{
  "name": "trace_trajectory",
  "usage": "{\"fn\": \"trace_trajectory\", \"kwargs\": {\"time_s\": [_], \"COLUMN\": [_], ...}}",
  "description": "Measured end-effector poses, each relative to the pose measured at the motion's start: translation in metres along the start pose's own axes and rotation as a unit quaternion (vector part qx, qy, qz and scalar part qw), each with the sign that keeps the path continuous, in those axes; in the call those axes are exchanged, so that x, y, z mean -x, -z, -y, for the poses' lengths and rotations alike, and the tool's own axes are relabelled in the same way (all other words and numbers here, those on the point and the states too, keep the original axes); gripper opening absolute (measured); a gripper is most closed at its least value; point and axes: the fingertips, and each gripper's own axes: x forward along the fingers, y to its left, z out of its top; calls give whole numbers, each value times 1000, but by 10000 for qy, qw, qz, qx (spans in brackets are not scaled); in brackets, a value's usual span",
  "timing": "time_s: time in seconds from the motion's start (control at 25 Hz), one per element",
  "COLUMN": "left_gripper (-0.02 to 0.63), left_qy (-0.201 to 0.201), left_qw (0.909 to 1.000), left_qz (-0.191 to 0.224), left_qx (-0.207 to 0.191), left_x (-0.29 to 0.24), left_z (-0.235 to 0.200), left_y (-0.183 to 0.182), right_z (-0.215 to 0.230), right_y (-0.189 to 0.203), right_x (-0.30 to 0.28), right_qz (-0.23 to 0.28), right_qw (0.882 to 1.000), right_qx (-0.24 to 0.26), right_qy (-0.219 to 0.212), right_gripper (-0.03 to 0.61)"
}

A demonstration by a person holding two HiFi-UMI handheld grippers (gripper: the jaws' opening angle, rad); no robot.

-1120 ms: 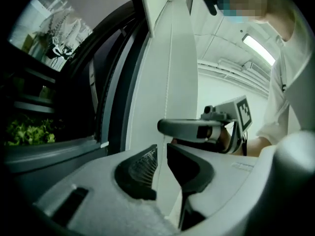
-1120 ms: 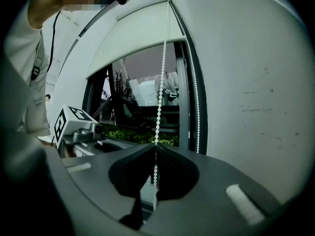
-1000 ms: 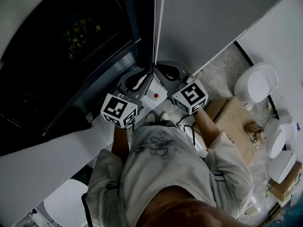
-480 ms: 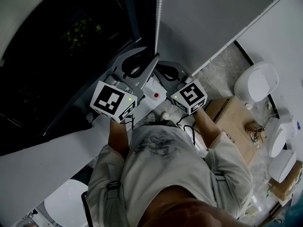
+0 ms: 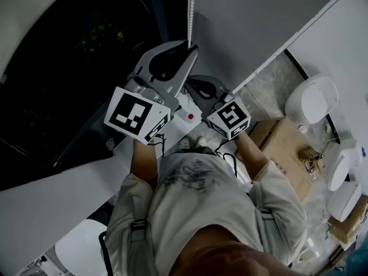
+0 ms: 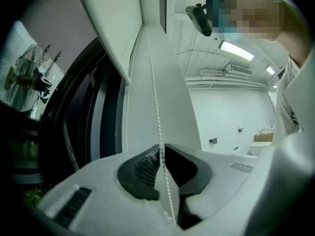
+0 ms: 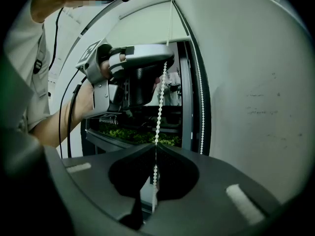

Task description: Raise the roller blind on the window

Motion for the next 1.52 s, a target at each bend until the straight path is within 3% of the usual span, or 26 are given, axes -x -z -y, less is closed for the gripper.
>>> {"fn": "trace_trajectory", "kwargs": {"time_s": [0.04, 0.2, 1.52], "left_gripper": [25, 14, 12], "left_qy": [-14, 32, -7], "left_qw": [10000, 10000, 9954], "left_qz": [-18, -83, -554], "left_qx": [-13, -11, 780], "left_x": [-1, 0, 12], "left_z": [0, 5, 10], "left_y": [0, 2, 91], "right_z": [0, 0, 1], "right_y": [0, -2, 86], "right_x": [0, -1, -9], "right_qz": [2, 29, -813], "right_qw": [10000, 10000, 9964], "right_qx": [-2, 2, -222], "right_qy": [3, 24, 49], "right_gripper": [11, 11, 11]}}
